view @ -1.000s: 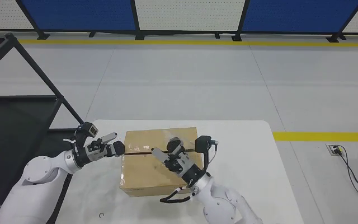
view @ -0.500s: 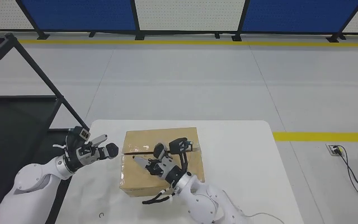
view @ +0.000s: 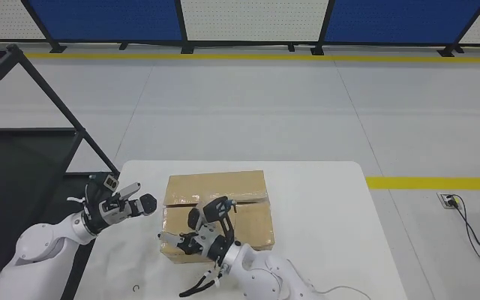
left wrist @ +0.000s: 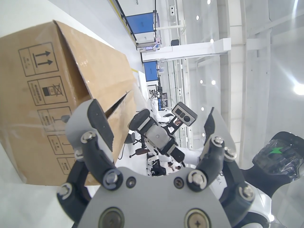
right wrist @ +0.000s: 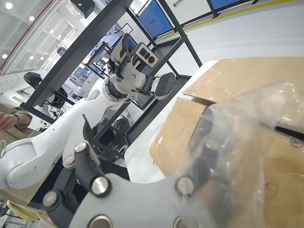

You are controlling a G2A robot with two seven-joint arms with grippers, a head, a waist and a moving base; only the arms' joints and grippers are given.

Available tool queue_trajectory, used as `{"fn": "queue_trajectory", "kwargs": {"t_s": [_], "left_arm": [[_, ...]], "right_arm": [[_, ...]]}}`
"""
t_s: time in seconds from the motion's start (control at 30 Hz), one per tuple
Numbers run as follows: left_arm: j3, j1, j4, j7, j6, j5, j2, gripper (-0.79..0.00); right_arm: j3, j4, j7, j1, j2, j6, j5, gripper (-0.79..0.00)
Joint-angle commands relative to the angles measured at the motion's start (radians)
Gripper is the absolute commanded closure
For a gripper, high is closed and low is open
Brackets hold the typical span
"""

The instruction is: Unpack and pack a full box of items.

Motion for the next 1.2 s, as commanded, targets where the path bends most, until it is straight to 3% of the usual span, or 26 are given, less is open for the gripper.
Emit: {"fn": "queue_trajectory", "kwargs": {"t_s": [0.0, 0.3, 0.43, 0.57, 0.77, 0.97, 1.17], "left_arm": [[0.000, 0.002, -0.001, -0.002, 0.002, 0.000, -0.001, -0.785], [0.006, -0.002, -0.008, -0.007, 0.004, 0.003, -0.005, -0.785], [-0.005, 0.002, -0.013, -0.008, -0.004, -0.005, -0.005, -0.785], [-0.019, 0.010, -0.026, -0.011, -0.008, -0.008, -0.003, -0.785], [-0.031, 0.016, -0.055, -0.011, -0.011, -0.011, -0.003, -0.785], [-0.033, 0.015, -0.075, -0.014, -0.001, 0.007, -0.002, -0.785], [-0.020, 0.012, -0.094, -0.013, 0.012, 0.026, -0.004, -0.785]], "right_arm": [[0.009, -0.024, 0.009, -0.015, 0.002, -0.019, 0.012, -0.785], [0.057, -0.166, 0.061, -0.097, 0.018, -0.085, 0.036, -0.785], [0.129, -0.268, 0.076, -0.153, 0.033, -0.092, 0.086, -0.785], [0.256, -0.360, 0.087, -0.236, 0.056, -0.035, 0.117, -0.785], [0.409, -0.378, 0.249, -0.300, 0.085, 0.116, 0.151, -0.785], [0.468, -0.345, 0.404, -0.336, 0.103, 0.174, 0.191, -0.785], [0.482, -0.387, 0.451, -0.387, 0.114, 0.186, 0.218, -0.785]]}}
